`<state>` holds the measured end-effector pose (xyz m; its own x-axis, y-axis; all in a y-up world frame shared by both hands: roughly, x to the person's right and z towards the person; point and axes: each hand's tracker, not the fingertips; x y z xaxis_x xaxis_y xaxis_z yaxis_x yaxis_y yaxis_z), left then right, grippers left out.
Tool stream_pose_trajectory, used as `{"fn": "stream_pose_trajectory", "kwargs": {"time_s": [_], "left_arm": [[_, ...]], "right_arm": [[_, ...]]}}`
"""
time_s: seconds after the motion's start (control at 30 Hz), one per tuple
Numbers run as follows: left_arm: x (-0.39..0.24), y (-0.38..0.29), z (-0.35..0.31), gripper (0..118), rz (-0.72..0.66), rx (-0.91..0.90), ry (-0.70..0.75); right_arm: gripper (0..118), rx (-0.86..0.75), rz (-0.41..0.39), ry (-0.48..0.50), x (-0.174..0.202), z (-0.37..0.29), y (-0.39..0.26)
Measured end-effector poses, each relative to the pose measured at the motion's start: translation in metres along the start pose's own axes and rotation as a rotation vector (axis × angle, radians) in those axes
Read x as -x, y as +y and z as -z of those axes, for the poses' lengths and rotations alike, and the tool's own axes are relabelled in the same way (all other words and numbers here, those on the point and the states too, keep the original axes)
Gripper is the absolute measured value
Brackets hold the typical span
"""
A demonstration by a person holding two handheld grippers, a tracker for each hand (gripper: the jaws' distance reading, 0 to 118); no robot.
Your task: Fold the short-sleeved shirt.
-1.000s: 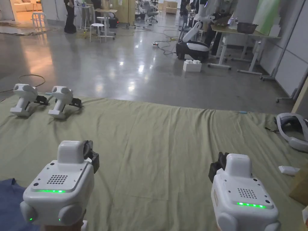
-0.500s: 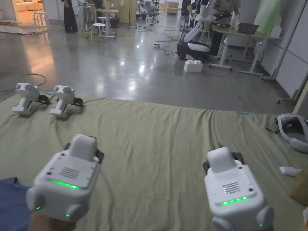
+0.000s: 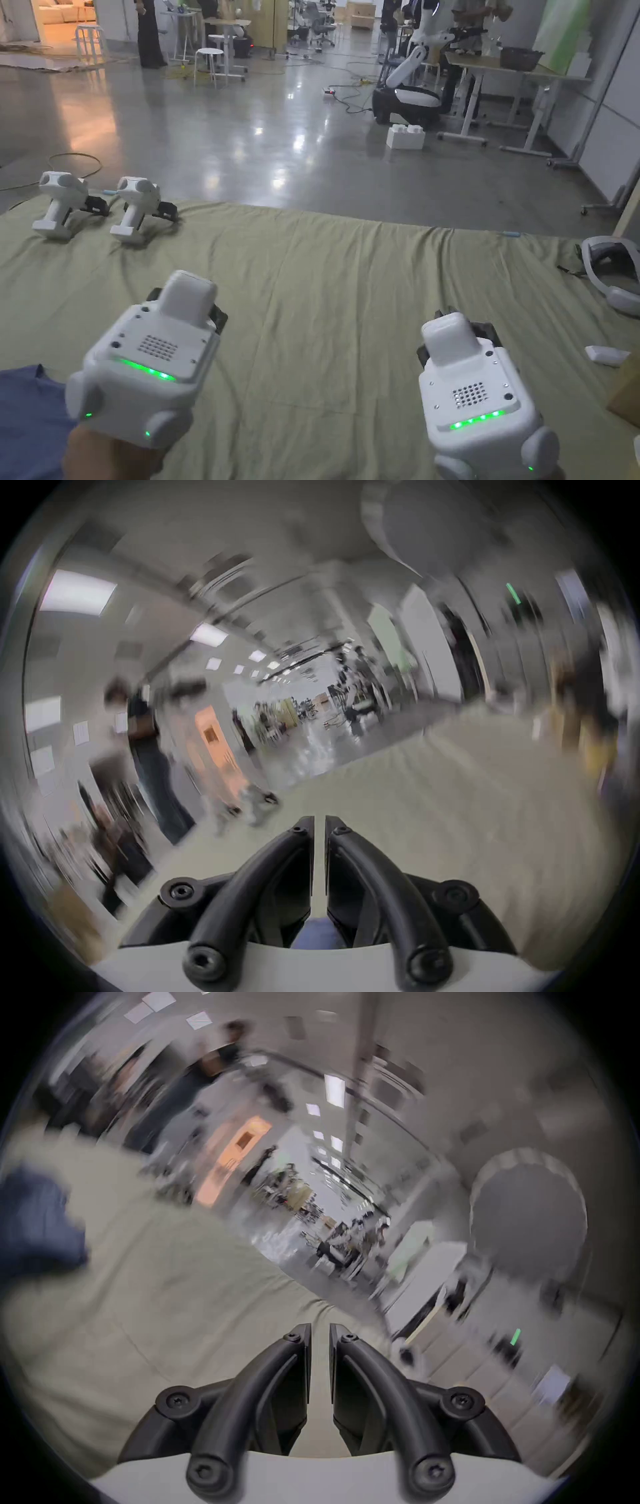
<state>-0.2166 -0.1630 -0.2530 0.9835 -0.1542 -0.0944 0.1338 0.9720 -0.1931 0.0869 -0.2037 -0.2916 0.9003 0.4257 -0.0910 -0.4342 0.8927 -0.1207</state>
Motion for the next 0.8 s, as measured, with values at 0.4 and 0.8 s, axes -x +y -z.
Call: {"fn": "stream_pose_trajectory", "kwargs": {"time_s": [0.4, 0.8], "left_arm": [[0.034, -0.043, -0.001, 9, -0.372, -0.054, 0.003], [0.139, -0.093, -0.025, 9, -0.289, 0.342, 0.058]], "right_arm": [[14, 0.061, 0.519, -0.047, -0.007, -0.003, -0.004], [14, 0.084, 0.379, 0.034, 0.023, 0.005, -0.005]]}}
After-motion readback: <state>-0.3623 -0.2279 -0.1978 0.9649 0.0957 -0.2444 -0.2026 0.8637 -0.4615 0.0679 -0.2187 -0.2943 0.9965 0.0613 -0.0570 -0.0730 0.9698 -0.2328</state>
